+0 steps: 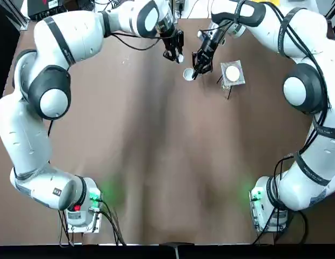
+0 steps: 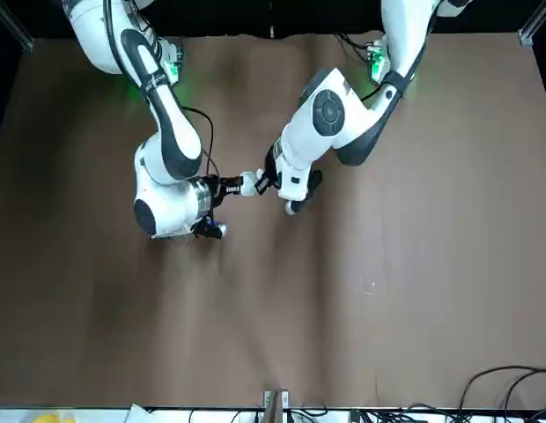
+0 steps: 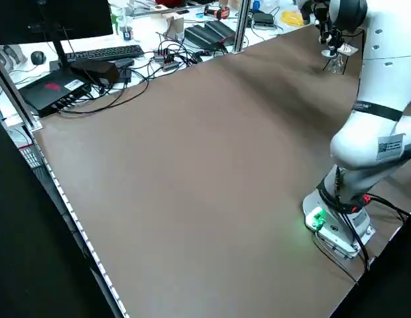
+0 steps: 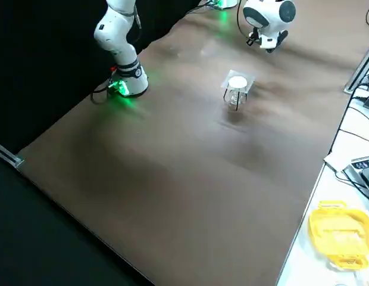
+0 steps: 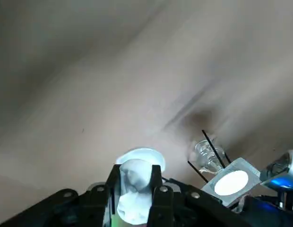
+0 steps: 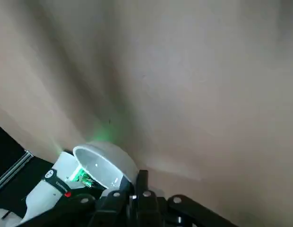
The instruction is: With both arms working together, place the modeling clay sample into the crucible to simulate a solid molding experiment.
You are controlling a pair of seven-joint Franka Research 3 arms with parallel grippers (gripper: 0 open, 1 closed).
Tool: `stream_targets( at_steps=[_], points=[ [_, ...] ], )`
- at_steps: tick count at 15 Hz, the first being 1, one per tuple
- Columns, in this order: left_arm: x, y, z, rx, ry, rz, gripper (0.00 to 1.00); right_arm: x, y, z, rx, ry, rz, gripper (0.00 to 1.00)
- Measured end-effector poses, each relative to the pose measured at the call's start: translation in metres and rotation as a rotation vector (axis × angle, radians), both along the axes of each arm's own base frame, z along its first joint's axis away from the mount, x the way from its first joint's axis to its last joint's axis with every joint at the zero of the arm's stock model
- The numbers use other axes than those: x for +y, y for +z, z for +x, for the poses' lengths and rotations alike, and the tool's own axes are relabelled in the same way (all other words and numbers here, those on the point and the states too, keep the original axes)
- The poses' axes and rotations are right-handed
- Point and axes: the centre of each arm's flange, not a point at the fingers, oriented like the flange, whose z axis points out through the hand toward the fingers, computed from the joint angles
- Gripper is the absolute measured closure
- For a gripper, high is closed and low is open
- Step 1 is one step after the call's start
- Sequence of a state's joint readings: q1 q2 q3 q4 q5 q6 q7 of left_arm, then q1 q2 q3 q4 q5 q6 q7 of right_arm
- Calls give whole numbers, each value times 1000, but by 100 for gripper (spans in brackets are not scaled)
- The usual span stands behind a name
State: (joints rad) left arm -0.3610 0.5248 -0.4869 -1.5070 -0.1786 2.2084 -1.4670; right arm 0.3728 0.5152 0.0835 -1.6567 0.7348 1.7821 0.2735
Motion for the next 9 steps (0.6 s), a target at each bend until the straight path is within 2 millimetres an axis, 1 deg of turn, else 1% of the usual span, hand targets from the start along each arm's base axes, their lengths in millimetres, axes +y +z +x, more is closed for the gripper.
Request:
stream_targets(
  at_steps=[2,4,6,9],
  points=[
    [-8,-10,-4,7,19,13,70,9,6,1,3,-14,34,93],
    [-14,-17,-7,-2,39,26,70,14,15,4,-2,-25,61,93],
    [-17,-19,-8,-14,54,27,70,16,23,8,-9,-34,79,93],
    [-17,-21,-7,-14,57,28,70,14,26,11,-13,-43,87,93]
  ],
)
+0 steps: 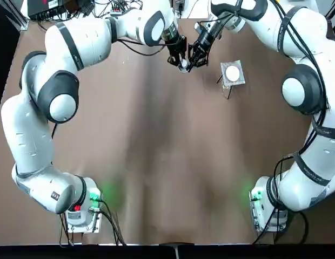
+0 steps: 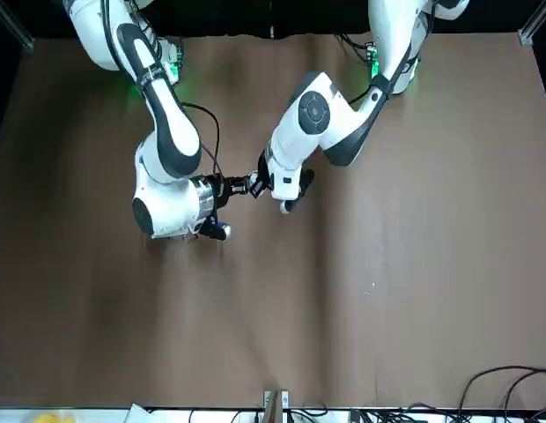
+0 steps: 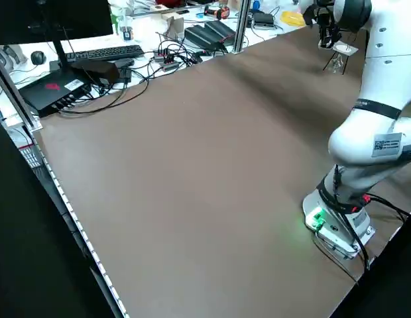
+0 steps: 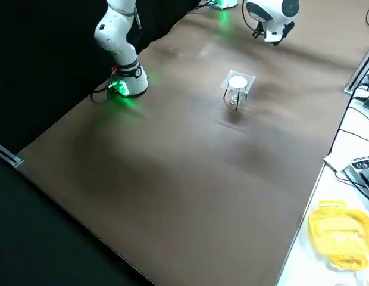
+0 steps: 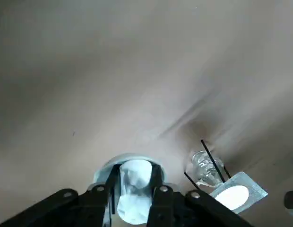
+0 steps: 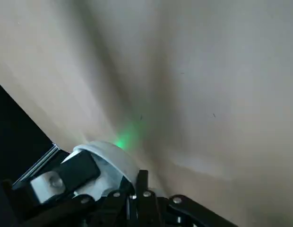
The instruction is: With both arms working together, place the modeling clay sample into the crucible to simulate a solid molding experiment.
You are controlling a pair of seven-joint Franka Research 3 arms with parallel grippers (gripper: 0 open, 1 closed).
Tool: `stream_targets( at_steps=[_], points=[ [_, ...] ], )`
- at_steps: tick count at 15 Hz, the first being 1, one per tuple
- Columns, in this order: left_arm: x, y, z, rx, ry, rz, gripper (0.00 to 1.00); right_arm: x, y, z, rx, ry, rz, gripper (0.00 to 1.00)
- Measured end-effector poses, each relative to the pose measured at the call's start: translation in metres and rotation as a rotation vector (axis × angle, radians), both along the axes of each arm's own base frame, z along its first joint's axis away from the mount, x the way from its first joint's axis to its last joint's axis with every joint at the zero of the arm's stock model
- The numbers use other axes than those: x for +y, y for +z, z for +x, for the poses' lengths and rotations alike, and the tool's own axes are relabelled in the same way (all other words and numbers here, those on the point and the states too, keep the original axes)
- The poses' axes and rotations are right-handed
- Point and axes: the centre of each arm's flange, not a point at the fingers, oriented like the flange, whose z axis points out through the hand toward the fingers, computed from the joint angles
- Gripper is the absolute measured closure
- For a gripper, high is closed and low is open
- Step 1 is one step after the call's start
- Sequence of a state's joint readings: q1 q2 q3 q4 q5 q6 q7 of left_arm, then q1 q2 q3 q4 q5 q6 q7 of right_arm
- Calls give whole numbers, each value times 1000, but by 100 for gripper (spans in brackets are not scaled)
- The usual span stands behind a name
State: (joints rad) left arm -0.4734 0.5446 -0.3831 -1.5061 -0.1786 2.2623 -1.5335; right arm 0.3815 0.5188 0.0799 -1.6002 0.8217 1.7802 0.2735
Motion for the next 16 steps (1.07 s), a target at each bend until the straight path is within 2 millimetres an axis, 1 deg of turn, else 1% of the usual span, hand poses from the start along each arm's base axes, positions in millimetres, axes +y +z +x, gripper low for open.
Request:
stream_targets(
  at_steps=[1,2,4,6,11,16],
  points=[
    [0,0,0,0,0,0,69,0,0,0,0,-1,0,93],
    [-1,-1,-1,0,-1,0,65,-1,0,1,-1,-2,1,93],
    [-1,1,1,-3,15,-9,49,-2,1,2,3,-8,8,93],
    [-1,3,3,-5,28,-15,41,-1,2,2,9,-7,16,93],
    [-1,4,4,-6,29,-16,39,-1,3,2,12,-3,18,93],
    [-1,9,7,-14,32,-23,38,-4,6,6,12,-6,25,93]
  ],
)
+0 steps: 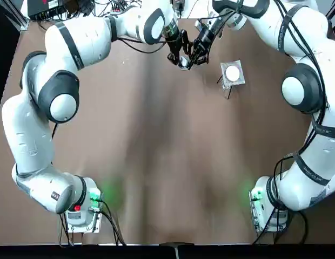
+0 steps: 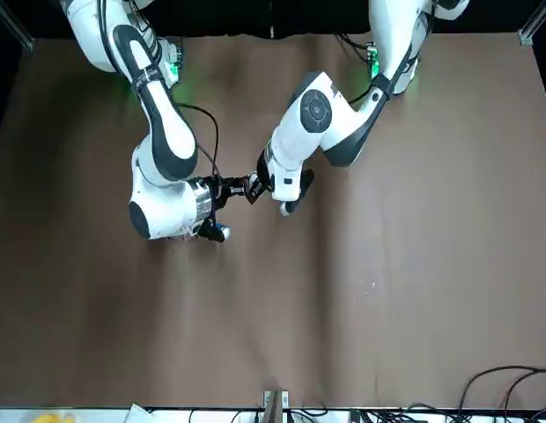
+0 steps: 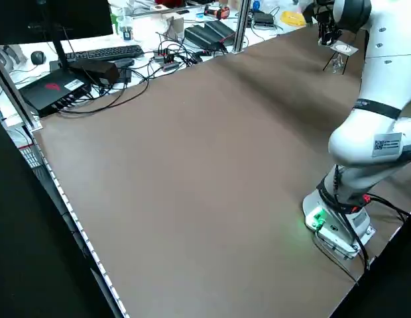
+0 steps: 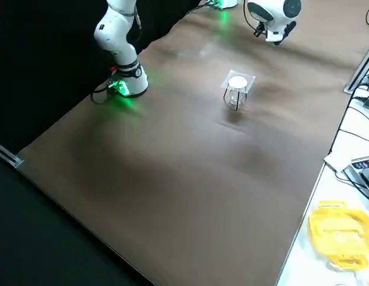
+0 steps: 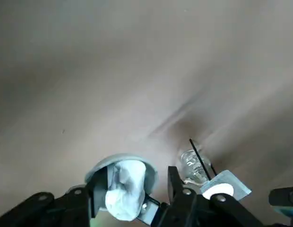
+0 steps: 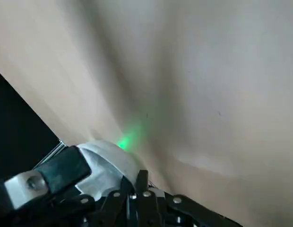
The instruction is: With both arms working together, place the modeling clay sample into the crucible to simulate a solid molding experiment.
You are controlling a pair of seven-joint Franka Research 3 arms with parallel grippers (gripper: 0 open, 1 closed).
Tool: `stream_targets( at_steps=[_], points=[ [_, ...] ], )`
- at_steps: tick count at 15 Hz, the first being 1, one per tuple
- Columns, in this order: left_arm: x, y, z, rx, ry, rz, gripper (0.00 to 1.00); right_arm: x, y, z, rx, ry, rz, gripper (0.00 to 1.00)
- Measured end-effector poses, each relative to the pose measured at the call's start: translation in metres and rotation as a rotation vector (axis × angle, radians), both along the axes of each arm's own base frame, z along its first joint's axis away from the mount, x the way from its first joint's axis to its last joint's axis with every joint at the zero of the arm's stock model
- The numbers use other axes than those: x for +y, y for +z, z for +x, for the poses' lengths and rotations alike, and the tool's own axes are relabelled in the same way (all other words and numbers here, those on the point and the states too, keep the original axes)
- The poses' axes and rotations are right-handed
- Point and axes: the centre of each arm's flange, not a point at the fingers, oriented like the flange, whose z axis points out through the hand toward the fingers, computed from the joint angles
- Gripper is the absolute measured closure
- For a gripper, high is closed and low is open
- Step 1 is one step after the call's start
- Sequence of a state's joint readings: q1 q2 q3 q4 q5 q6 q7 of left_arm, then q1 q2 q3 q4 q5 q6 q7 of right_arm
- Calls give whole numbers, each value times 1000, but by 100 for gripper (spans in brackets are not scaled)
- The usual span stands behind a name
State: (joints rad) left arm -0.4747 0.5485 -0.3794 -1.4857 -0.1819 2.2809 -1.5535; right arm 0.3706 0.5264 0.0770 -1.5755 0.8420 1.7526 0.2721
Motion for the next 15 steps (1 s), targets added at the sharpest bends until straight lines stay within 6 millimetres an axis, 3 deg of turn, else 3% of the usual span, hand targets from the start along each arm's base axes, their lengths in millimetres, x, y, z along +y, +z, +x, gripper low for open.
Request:
stream_targets(
  at_steps=[2,3,5,15],
  points=[
    [0,2,1,-2,1,-2,41,-3,1,2,0,-4,3,93],
    [1,2,1,1,0,1,48,-5,1,4,-2,-9,3,93],
    [0,3,1,2,0,0,54,-7,1,5,0,-11,3,93],
    [4,9,7,15,22,-8,54,-8,3,7,-6,-14,6,93]
  ],
)
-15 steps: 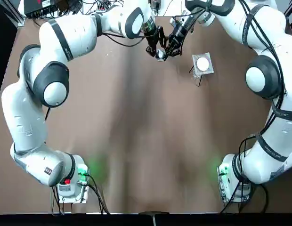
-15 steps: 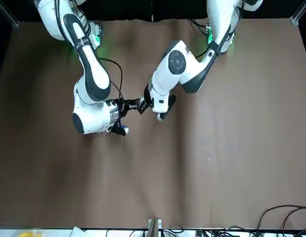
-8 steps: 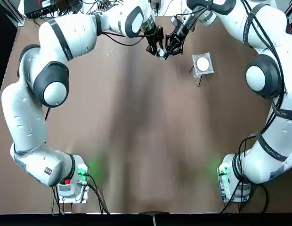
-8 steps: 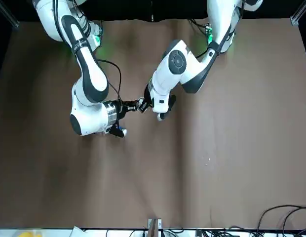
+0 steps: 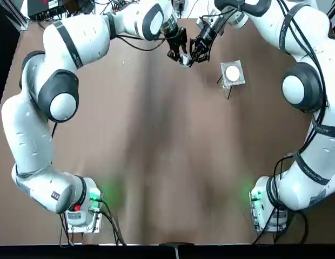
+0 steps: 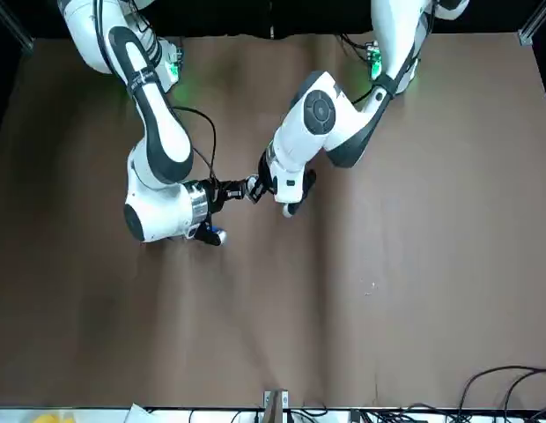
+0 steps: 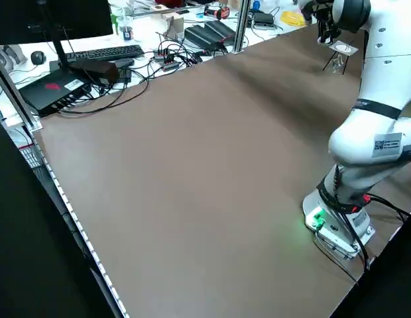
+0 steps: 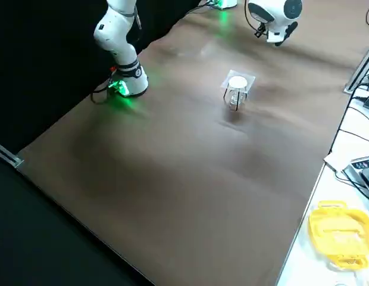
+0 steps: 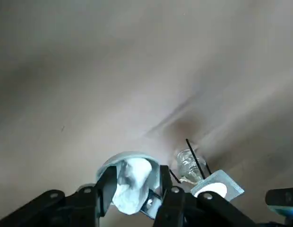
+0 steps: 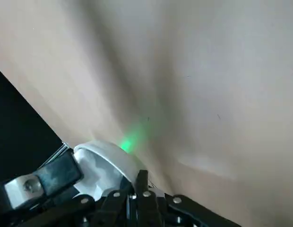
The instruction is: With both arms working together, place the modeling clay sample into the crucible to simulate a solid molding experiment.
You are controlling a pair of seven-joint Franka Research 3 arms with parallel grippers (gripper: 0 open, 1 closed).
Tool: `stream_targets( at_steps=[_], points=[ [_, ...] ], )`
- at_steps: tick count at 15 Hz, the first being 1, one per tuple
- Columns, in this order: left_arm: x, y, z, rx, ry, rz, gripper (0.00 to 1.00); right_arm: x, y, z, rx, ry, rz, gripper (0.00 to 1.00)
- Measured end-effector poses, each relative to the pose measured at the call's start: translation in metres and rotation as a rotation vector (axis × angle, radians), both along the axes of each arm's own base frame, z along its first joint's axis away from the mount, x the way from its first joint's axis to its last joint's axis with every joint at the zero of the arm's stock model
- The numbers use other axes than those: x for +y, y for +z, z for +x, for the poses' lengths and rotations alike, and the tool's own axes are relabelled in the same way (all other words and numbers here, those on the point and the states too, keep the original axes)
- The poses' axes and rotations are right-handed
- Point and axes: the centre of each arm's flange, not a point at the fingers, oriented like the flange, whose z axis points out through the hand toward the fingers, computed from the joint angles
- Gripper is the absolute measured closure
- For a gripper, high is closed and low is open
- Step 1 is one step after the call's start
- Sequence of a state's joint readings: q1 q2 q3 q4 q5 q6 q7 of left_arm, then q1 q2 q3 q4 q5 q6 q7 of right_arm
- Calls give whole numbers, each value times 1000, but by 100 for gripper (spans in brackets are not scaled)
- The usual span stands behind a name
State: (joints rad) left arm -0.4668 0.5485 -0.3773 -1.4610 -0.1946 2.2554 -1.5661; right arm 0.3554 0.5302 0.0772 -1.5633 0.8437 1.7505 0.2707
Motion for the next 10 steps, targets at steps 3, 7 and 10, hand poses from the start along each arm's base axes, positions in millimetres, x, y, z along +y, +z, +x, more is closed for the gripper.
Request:
stream_targets(
  at_steps=[3,7,10],
  points=[
    [1,3,2,0,2,0,54,-1,0,1,1,-1,-1,93],
    [27,3,19,31,21,37,54,-16,-2,5,13,-3,-3,93],
    [35,6,20,45,6,59,52,-25,-2,10,8,-11,-1,93]
  ],
)
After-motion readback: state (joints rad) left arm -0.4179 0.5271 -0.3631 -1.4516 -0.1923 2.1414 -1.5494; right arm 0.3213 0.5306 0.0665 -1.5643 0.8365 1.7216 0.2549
